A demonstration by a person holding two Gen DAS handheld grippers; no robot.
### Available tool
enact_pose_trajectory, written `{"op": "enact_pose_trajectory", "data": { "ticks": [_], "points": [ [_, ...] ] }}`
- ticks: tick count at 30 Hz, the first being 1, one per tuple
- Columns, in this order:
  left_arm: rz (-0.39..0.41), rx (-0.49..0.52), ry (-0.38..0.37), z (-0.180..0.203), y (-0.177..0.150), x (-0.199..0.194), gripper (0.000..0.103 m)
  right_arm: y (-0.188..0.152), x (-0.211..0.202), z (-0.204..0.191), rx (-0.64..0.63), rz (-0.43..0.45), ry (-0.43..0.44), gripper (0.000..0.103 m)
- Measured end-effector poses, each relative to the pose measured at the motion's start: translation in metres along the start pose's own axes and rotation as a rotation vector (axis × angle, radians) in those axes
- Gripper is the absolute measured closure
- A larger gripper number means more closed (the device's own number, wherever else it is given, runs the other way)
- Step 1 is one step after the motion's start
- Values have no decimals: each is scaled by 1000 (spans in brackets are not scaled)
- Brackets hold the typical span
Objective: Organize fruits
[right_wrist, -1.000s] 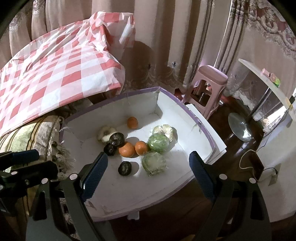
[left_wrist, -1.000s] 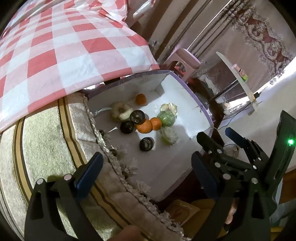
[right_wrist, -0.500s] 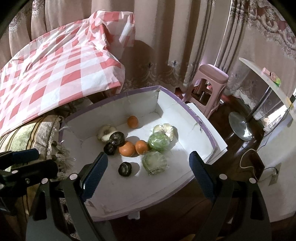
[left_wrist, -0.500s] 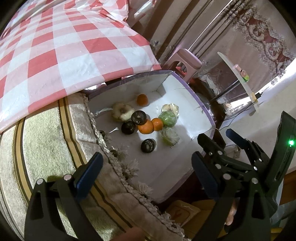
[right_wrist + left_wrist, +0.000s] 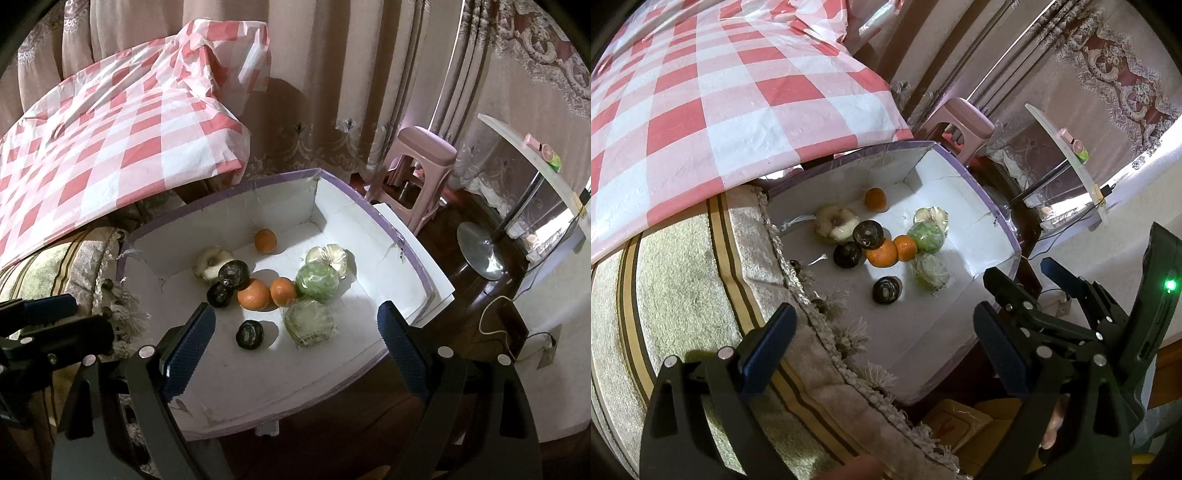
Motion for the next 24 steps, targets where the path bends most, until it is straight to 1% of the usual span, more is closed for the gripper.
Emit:
{"op": "enact_pose_trajectory", "data": {
  "ticks": [24],
  "points": [
    [4, 3, -2, 1, 1, 2, 5, -2, 1, 2, 4, -3, 0, 16]
  ]
}}
Point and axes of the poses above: each gripper's, at about its wrist camera, not at the fingertips, and x roughly the way its jaws point, z to its right, y to its top, the point moved 5 cm from there along x, roughly the way its jaws point, and after that the axes turned 8 degrees about x, right-handed, at the moved point
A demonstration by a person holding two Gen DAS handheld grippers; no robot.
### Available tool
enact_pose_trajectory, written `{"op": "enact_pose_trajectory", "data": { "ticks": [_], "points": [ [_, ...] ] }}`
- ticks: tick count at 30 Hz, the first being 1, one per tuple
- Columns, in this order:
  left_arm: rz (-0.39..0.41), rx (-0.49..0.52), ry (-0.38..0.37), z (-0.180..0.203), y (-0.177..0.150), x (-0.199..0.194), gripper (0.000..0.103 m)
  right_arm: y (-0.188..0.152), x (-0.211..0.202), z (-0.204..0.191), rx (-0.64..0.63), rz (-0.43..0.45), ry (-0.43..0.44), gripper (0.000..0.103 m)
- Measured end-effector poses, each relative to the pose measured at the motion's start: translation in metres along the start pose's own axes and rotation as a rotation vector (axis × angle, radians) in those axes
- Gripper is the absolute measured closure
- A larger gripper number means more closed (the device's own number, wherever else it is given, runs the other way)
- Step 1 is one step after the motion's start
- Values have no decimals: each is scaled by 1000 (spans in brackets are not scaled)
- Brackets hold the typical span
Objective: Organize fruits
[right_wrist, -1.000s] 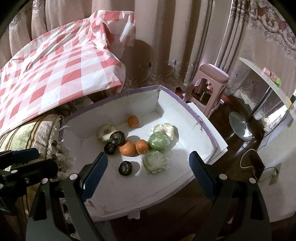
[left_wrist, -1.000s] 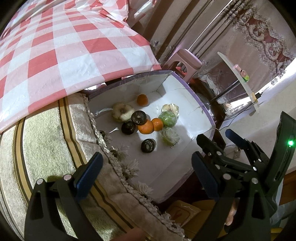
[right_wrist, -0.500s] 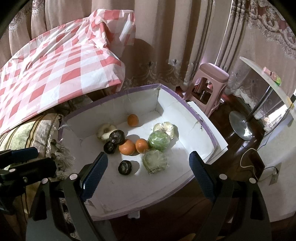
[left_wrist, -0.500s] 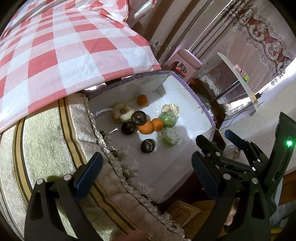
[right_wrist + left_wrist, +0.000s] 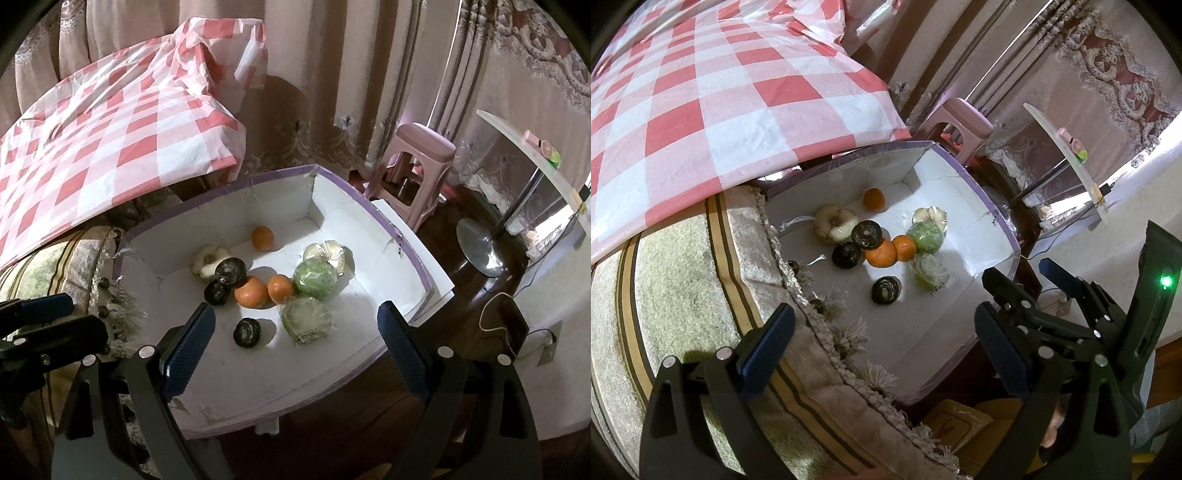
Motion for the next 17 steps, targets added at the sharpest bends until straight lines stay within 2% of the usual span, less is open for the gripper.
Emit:
{"op": "enact_pose_trajectory", "data": {
  "ticks": [4, 7, 10, 12, 15, 17],
  "points": [
    [1, 13, 2, 1, 1, 2, 4, -5, -1, 3, 9, -2, -5, 16],
    [16, 36, -38, 6, 4, -6, 2, -2, -9, 1, 10, 15, 1, 16],
    [66, 57, -55, 8, 10, -37, 2, 12, -27, -9, 23, 47, 38, 16],
    [123, 92, -46, 1, 13, -71, 2, 22, -44, -30, -2, 67, 88, 16],
    [181, 76, 45, -31, 6, -117, 2, 26, -61, -82, -75, 43, 195, 16],
    [245, 1, 179, -79, -11, -155, 2, 19, -73, -132, -136, 35, 281, 16]
  ]
}}
Point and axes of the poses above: each gripper's, at about its wrist camera, not at the fingertips, and x roughly the way its jaws point, z to its right, y to its top, the point moved 5 cm from there along x, roughly the way its jaws point, and after that the axes turned 8 degrees about x, right-handed, at the moved point
